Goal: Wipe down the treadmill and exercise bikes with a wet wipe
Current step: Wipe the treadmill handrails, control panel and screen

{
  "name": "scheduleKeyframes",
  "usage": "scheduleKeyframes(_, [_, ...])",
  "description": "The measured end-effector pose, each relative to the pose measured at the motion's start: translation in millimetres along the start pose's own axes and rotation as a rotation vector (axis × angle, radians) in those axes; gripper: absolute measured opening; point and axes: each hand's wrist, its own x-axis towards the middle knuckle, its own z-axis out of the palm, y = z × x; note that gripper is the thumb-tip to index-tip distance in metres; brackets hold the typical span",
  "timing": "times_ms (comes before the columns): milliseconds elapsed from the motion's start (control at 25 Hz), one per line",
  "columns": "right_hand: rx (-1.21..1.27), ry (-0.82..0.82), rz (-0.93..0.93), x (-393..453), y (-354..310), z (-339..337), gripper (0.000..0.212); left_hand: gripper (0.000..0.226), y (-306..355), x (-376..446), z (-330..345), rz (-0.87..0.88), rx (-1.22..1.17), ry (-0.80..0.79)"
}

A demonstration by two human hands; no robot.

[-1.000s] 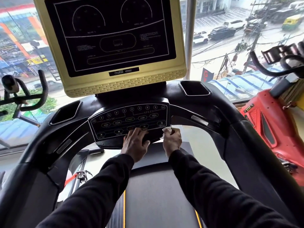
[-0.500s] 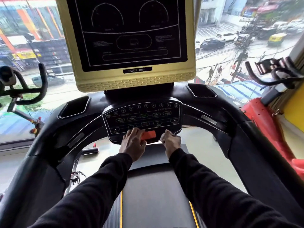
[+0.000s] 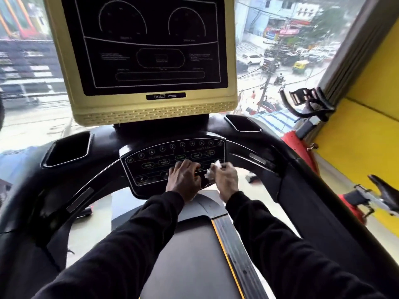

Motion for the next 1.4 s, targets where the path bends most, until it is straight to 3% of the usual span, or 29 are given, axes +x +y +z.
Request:
scheduleKeyframes(160, [-0.605, 0.175, -0.388, 50.1, -45.4, -15.4, 0.012, 0.038, 31.7, 47.8, -2.7, 0.048, -0.008, 0.003])
scheduleKeyframes(320, [-0.82, 0.108, -0.558, 126.0, -61.5, -25.0, 0.015, 0.037, 48.5, 105.9, 3.9, 0.088, 0.055, 0.017])
scheduleKeyframes(440, [-0.941, 0.051, -0.625, 183.1, -69.5, -28.9, 0.026, 0.035, 57.7, 152.9, 14.4, 0.042, 0.096, 0.003])
scheduleKeyframes(560, [-1.049, 0.037, -0.75, 228.2, -72.4, -28.2, 0.02, 0.036, 58.4, 191.1, 23.0, -0.025, 0.152, -0.046])
scheduleKeyframes(720, [-1.355, -0.385, -0.983, 264.3, -60.1, -30.4, 0.012, 0.042, 51.0, 220.6, 37.6, -0.154, 0.185, -0.17])
scheduleKeyframes(800, [-1.447, -0.538, -1.042, 276.2, -50.6, -33.9, 0.027, 0.044, 45.1, 229.4, 46.4, -0.204, 0.177, -0.225])
scheduleKeyframes(960, [-1.506, -0.416, -0.888, 308.9, -45.6, -22.2, 0.048, 0.045, 40.6, 235.8, 53.0, -0.267, 0.138, -0.29])
scheduleKeyframes(1120, [-1.491, -0.456, -0.747, 332.7, -47.9, 2.6, 0.058, 0.042, 38.9, 236.1, 51.2, -0.296, 0.13, -0.27])
scheduleKeyframes(1200, [-1.421, -0.436, -0.83, 327.2, -44.4, 6.4, 0.053, 0.042, 40.5, 234.2, 50.5, -0.31, 0.135, -0.267])
scheduleKeyframes(1280, [-1.249, -0.552, -1.009, 312.8, -40.2, 0.5, 0.037, 0.047, 42.3, 235.1, 49.0, -0.323, 0.139, -0.267])
scheduleKeyframes(1360, [-1.099, -0.668, -1.022, 299.1, -32.9, -12.9, 0.023, 0.051, 42.4, 234.5, 48.3, -0.322, 0.146, -0.267])
scheduleKeyframes(1400, [-1.129, -0.642, -0.999, 298.7, -32.6, -17.2, 0.021, 0.05, 43.1, 232.8, 47.5, -0.317, 0.146, -0.26])
